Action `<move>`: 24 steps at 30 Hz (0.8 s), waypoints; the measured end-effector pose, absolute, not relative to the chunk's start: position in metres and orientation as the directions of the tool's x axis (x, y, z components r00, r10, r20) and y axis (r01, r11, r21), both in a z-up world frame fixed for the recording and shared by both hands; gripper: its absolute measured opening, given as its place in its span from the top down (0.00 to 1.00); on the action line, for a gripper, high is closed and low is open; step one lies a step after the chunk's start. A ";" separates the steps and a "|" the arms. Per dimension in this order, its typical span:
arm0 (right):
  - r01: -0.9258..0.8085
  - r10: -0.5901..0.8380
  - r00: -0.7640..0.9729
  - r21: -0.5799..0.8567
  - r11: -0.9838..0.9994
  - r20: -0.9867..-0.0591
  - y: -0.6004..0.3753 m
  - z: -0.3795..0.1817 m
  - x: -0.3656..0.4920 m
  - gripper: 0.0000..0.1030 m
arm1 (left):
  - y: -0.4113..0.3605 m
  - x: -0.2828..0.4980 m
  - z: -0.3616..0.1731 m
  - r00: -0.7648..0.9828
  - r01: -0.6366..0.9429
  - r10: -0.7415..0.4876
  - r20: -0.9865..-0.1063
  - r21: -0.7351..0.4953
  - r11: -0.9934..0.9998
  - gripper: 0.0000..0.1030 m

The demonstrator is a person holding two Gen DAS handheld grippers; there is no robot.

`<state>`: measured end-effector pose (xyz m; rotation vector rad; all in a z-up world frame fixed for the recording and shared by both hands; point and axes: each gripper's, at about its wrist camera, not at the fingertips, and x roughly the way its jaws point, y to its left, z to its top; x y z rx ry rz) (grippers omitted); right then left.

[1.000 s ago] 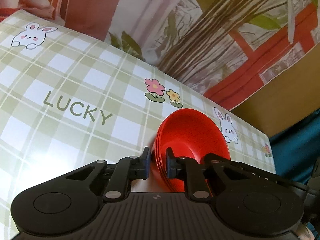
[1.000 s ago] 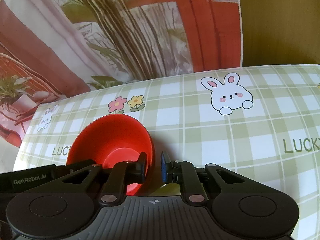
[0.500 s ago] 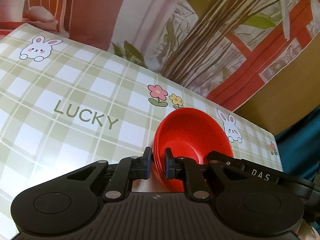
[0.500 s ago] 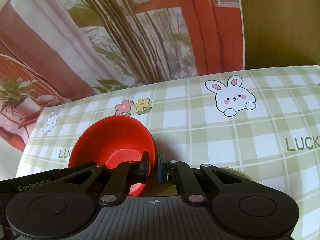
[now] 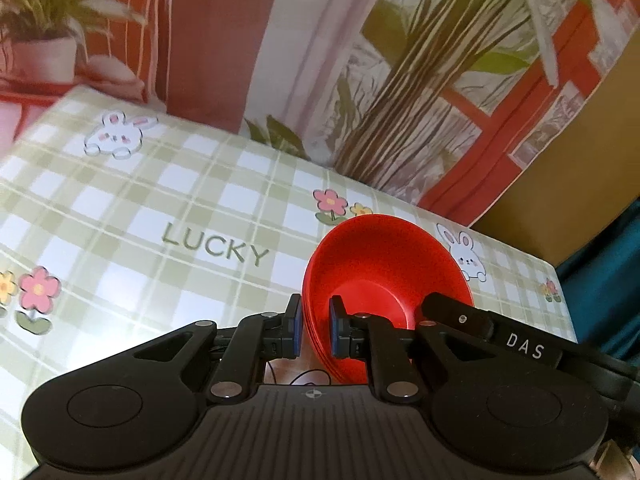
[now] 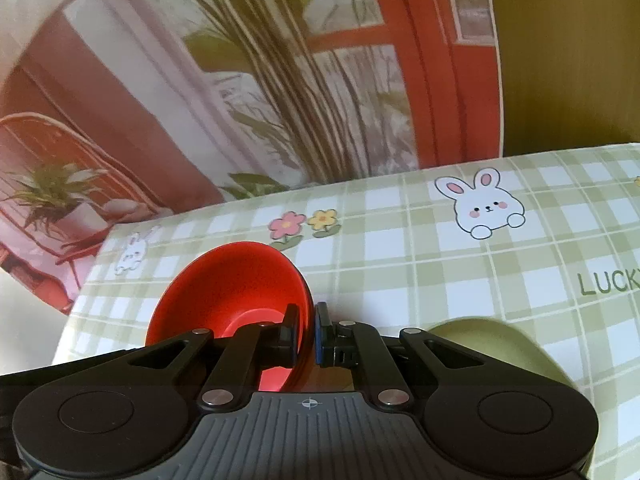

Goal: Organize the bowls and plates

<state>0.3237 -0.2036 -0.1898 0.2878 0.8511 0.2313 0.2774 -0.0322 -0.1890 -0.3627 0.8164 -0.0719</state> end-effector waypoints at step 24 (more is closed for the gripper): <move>-0.065 0.324 0.705 0.397 0.915 -0.631 -0.228 -0.163 0.256 0.93 | -0.063 0.229 -0.160 0.714 0.001 -0.194 -0.673 -0.276 0.961 0.86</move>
